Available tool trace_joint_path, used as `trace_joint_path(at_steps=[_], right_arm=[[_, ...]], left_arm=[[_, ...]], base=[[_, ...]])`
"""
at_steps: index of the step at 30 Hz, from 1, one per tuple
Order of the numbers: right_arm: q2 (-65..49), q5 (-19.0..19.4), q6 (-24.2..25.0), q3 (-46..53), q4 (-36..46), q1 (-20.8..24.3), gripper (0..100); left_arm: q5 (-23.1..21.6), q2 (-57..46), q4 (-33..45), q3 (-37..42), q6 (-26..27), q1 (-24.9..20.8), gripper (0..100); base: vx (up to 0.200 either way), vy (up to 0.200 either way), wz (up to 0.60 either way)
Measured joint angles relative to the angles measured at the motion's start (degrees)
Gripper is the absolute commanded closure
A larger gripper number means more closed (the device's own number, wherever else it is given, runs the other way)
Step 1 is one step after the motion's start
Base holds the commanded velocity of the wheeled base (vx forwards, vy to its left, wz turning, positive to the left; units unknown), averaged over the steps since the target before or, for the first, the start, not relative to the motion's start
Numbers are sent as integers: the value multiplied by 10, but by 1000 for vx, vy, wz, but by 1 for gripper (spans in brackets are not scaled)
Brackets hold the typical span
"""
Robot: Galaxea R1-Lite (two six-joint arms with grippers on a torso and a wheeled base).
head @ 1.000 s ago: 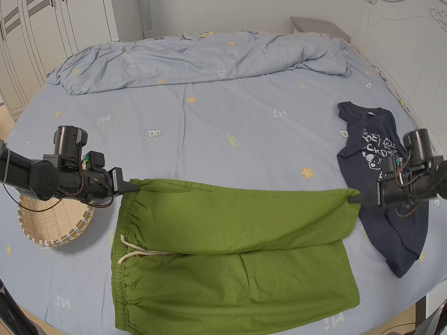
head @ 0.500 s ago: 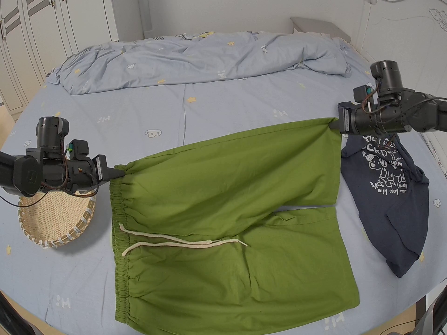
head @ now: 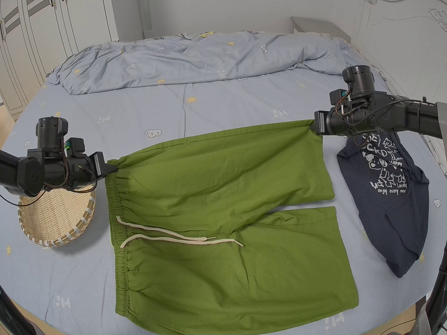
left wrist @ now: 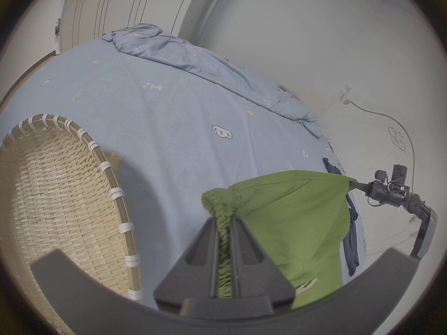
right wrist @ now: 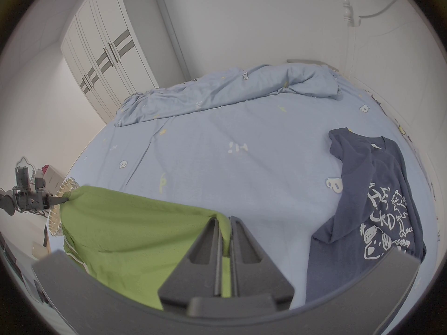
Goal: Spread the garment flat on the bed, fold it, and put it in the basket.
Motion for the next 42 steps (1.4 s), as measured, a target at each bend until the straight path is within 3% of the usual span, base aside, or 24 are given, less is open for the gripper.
trace_joint_path(at_steps=[10, 25, 33, 42], right_arm=[[-37, 7, 14, -2, 29, 25, 100], [-305, 14, 30, 113, 211, 140, 100], [-368, 14, 49, 199, 210, 146, 100], [-339, 17, 51, 257, 96, 101, 100]], left_arm=[[2, 6, -2, 2, 0, -2, 100], [0, 5, -2, 7, 0, -11, 100], [0, 3, -2, 10, 0, -14, 100], [2, 3, -3, 11, 0, -16, 100]], base=[[0, 0, 0], [0, 0, 0], [0, 0, 0], [0, 0, 0]])
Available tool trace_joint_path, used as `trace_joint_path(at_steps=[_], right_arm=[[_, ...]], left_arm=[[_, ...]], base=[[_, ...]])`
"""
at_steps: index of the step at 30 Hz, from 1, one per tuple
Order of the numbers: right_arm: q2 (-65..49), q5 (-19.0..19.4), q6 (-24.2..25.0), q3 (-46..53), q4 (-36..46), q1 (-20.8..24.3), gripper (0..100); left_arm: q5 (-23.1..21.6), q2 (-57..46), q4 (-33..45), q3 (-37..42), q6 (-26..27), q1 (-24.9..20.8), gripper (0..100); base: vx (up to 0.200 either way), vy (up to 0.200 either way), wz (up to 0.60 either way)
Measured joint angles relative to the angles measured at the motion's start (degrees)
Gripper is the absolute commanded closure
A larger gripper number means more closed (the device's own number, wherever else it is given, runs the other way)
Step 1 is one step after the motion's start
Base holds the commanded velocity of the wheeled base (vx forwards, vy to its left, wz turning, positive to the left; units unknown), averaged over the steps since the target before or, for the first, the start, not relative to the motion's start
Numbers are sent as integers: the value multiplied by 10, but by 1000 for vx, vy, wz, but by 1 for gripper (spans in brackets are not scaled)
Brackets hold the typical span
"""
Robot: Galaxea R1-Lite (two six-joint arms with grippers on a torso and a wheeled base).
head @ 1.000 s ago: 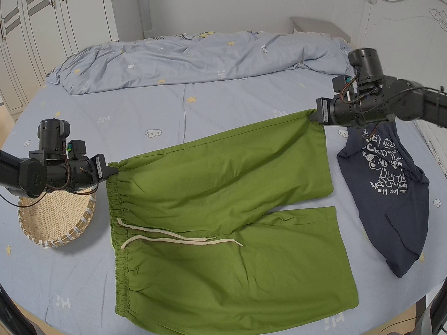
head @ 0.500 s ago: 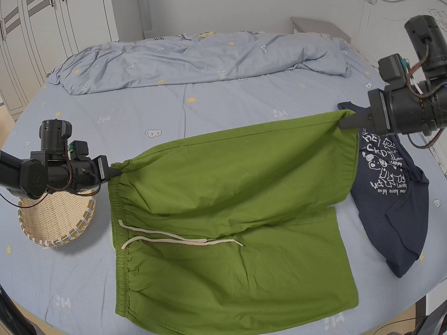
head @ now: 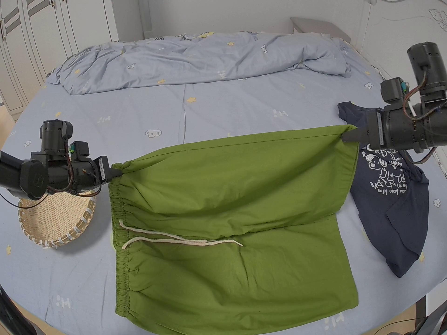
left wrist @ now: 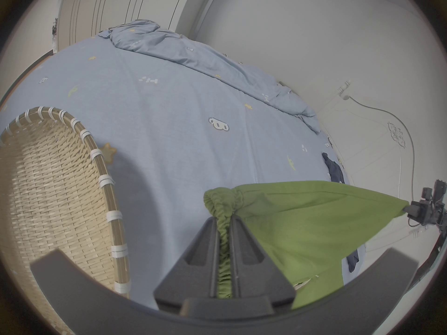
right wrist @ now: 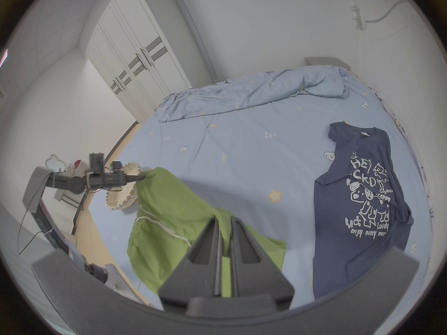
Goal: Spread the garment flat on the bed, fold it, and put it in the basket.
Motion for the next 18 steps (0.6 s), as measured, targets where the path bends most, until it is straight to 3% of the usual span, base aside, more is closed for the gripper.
trace_joint_path(at_steps=[13, 18], right_arm=[[149, -1, -8, -37, -120, -45, 100], [208, -1, -35, -75, -146, -60, 100]], left_arm=[[1, 18, -47, -2, 0, 2, 100], [5, 28, -56, -5, 0, 6, 100]], base=[[0, 0, 0], [0, 0, 0]])
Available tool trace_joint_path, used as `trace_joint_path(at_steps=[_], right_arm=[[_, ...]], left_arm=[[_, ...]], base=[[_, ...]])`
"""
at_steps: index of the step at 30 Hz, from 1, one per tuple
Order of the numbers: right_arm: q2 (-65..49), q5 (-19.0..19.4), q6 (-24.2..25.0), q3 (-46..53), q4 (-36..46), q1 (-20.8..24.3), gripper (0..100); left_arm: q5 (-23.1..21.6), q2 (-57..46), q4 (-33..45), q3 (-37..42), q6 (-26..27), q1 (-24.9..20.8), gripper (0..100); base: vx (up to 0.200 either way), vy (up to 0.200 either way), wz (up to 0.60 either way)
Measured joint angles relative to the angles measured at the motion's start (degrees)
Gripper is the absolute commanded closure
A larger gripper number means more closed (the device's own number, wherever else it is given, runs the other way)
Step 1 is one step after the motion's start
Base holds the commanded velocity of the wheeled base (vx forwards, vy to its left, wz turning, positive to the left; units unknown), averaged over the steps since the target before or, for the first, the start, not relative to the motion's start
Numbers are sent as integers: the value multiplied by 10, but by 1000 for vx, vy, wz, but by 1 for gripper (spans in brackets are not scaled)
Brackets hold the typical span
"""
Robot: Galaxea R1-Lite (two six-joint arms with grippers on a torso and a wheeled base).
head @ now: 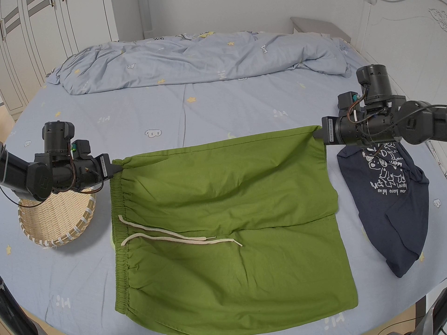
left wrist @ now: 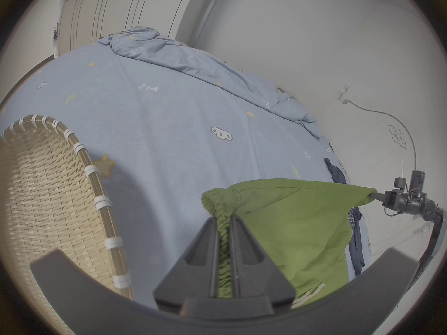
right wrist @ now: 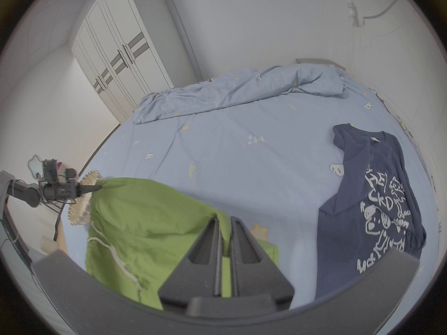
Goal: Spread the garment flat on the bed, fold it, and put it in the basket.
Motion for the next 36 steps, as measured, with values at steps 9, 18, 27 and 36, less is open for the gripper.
trace_joint_path(at_steps=[9, 18, 27, 36], right_arm=[[110, -3, -36, -97, -14, -31, 100], [181, -6, -53, -167, -11, -48, 100], [213, -7, -52, -184, -13, -54, 0], [215, -7, -46, -187, -12, -52, 0]], left_arm=[[16, 27, -26, -8, 1, 2, 100], [21, 47, -30, -25, 1, 2, 100], [24, 60, -30, -35, 1, -1, 0], [36, 60, -30, -42, 0, -20, 0]], base=[[0, 0, 0], [0, 0, 0], [0, 0, 0], [0, 0, 0]])
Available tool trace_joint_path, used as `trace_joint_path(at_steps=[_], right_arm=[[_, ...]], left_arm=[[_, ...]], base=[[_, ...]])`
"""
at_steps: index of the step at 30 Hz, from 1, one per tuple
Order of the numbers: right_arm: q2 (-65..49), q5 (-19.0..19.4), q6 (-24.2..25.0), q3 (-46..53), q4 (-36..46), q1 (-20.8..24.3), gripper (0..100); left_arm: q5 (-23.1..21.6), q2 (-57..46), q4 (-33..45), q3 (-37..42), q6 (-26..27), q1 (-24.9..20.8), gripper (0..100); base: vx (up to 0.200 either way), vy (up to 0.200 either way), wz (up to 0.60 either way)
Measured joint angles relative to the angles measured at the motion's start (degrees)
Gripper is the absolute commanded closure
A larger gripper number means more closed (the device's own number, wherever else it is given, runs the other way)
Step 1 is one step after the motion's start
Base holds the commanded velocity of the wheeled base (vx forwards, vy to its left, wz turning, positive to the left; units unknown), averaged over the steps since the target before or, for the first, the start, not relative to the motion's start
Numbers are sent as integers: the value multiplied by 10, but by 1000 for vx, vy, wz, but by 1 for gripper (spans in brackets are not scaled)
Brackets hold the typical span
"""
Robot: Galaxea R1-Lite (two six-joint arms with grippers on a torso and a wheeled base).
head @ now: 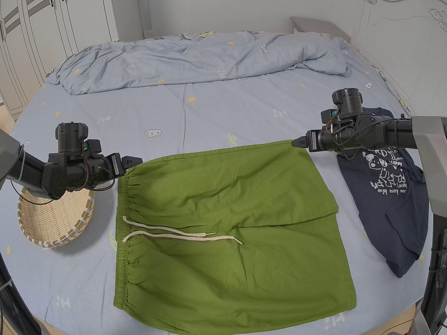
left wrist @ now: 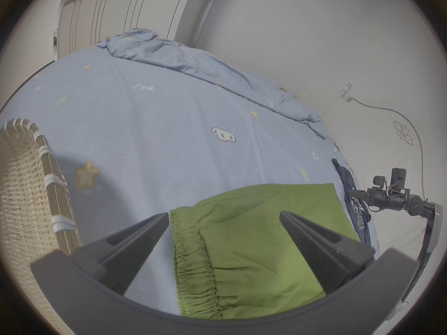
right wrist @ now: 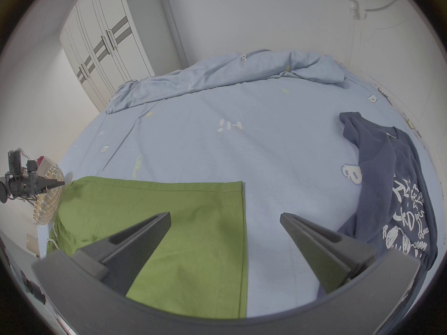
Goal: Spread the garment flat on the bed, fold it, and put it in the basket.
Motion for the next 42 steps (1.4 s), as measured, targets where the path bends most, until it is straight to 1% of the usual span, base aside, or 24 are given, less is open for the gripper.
trace_joint_path(at_steps=[4, 7, 12, 16, 21, 26, 29, 35, 39, 42], right_arm=[[-19, 1, 12, 7, 2, -3, 0], [-47, 1, 30, 33, 3, -9, 0], [-113, 12, 69, 136, 6, -16, 0], [-171, 36, 94, 240, 7, -25, 0], [-244, 79, 122, 358, 7, -39, 0], [-314, 123, 140, 456, 7, -57, 0], [-351, 144, 148, 502, 7, -72, 0], [-410, 174, 163, 571, 2, -90, 0], [-429, 176, 166, 584, 1, -93, 0], [-436, 176, 166, 588, 1, -93, 0]], left_arm=[[15, -17, 0, 7, -3, -10, 0], [21, -41, 0, 26, -5, -19, 0], [24, -96, 1, 77, -18, -28, 0], [20, -144, 2, 132, -33, -33, 0], [-7, -204, 6, 239, -48, -38, 0], [-64, -259, 7, 363, -57, -41, 0], [-86, -284, 9, 424, -59, -42, 0], [-105, -312, 10, 490, -57, -43, 0], [-105, -306, 9, 506, -52, -43, 0], [-105, -286, 9, 512, -29, -38, 0]], base=[[0, 0, 0], [0, 0, 0], [0, 0, 0], [0, 0, 0], [0, 0, 0], [0, 0, 0], [0, 0, 0], [0, 0, 0], [0, 0, 0], [0, 0, 0]])
